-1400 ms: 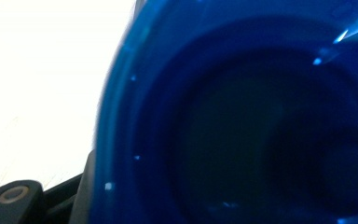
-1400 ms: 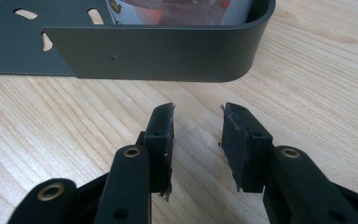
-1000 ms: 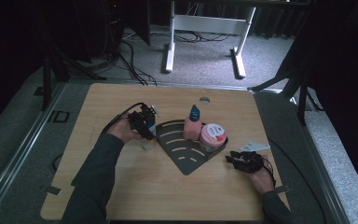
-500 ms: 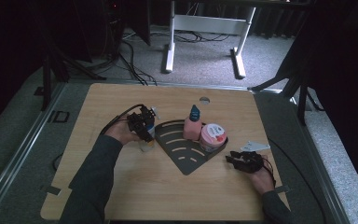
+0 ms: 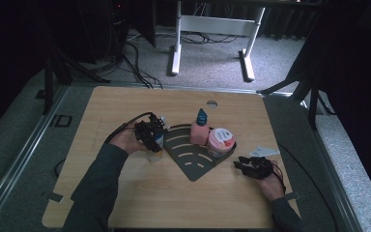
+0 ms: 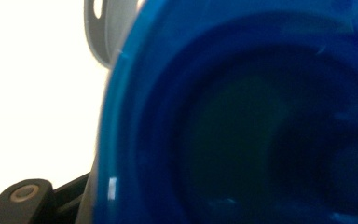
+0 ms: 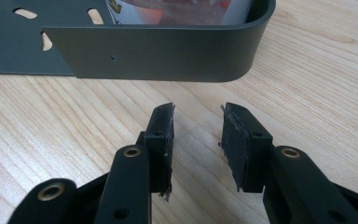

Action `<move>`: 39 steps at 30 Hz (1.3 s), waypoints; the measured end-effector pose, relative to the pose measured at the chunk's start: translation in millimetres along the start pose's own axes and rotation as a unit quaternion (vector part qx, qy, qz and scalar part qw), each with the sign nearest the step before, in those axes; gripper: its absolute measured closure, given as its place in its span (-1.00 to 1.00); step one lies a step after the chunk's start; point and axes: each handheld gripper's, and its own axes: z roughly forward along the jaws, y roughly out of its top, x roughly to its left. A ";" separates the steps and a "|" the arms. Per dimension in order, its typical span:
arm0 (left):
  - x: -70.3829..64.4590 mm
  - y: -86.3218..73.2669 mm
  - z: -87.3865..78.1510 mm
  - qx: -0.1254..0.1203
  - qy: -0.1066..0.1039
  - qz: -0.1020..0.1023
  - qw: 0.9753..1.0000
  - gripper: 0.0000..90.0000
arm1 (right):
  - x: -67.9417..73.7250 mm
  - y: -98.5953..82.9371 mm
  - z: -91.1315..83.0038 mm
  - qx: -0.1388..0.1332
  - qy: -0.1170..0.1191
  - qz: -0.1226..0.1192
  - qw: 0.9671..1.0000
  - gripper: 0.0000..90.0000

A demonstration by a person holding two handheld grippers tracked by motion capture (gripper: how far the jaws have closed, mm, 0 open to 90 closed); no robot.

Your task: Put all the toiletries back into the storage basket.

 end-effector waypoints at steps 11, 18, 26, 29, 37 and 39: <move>-10.9 -3.8 0.2 -0.009 -0.022 0.019 1.000 0.23 | 0.0 0.1 0.0 0.000 -0.001 -0.001 1.000 0.42; -19.2 -1.0 -0.8 -0.013 -0.033 0.037 0.999 0.23 | -0.1 0.1 0.2 -0.001 0.000 -0.001 1.000 0.42; -33.7 8.8 -11.7 -0.053 -0.078 0.068 0.993 0.23 | 0.0 0.2 0.4 -0.001 0.000 -0.002 1.000 0.42; -37.7 13.3 -13.4 -0.051 -0.077 0.076 0.993 0.23 | -0.1 0.2 0.3 -0.001 0.000 -0.001 1.000 0.42; -48.0 25.6 -11.1 -0.054 -0.078 0.090 0.991 0.23 | -0.1 0.3 0.4 0.000 0.000 -0.002 1.000 0.42; -49.9 30.2 -10.5 -0.056 -0.079 0.090 0.991 0.23 | 0.0 0.3 0.4 0.000 0.000 -0.002 1.000 0.42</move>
